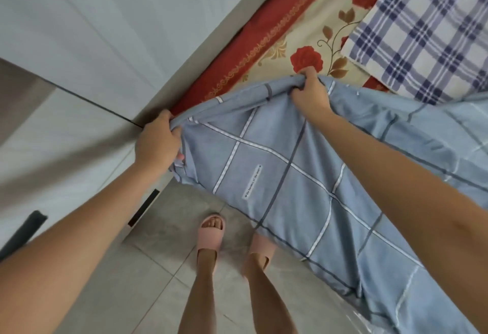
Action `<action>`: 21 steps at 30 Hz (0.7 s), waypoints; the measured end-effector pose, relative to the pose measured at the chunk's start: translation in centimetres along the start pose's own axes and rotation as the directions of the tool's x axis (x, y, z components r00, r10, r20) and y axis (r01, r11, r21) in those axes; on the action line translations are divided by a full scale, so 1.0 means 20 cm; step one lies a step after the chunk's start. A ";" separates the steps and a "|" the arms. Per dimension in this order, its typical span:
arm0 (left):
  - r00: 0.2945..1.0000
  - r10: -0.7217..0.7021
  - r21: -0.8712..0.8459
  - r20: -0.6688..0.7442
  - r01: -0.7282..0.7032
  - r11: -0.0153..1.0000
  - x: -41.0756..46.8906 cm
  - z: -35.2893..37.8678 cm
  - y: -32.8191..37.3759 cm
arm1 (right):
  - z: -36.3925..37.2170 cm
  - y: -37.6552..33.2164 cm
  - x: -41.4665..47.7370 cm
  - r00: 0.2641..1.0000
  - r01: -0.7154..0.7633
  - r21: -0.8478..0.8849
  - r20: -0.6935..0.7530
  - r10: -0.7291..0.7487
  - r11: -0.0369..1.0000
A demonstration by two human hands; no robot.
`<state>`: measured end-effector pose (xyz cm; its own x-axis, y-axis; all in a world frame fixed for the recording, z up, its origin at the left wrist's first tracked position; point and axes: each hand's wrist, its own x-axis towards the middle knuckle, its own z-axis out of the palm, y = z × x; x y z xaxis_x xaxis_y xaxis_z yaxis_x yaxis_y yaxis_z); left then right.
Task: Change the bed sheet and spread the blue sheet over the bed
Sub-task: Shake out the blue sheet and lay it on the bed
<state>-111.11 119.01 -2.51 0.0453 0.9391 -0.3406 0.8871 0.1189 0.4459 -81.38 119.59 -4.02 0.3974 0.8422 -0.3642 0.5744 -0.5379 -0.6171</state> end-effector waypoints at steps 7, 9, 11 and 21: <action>0.970 0.071 0.268 0.232 -0.134 0.954 -0.04 -0.06 -0.12 | 0.16 -0.08 0.07 0.973 -0.142 -0.473 0.096 0.211 0.869; 0.981 0.155 0.205 0.118 -0.177 0.963 -0.06 -0.06 -0.14 | 0.17 -0.13 0.00 0.965 -0.080 -0.652 0.139 0.222 0.754; 0.982 0.165 0.190 0.090 -0.179 0.965 -0.07 -0.06 -0.15 | 0.21 -0.21 -0.08 0.967 0.133 -0.696 0.247 0.062 0.705; 0.965 0.260 0.516 0.017 -0.231 0.825 -0.05 -0.12 -0.13 | 0.33 -0.42 -0.07 0.888 0.290 -0.169 0.416 -0.198 0.942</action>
<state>-114.46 118.60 -1.35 0.2820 0.9322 -0.2267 0.9583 -0.2852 0.0193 -91.58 123.09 -2.96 -0.0585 0.8692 -0.4909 0.7772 -0.2690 -0.5688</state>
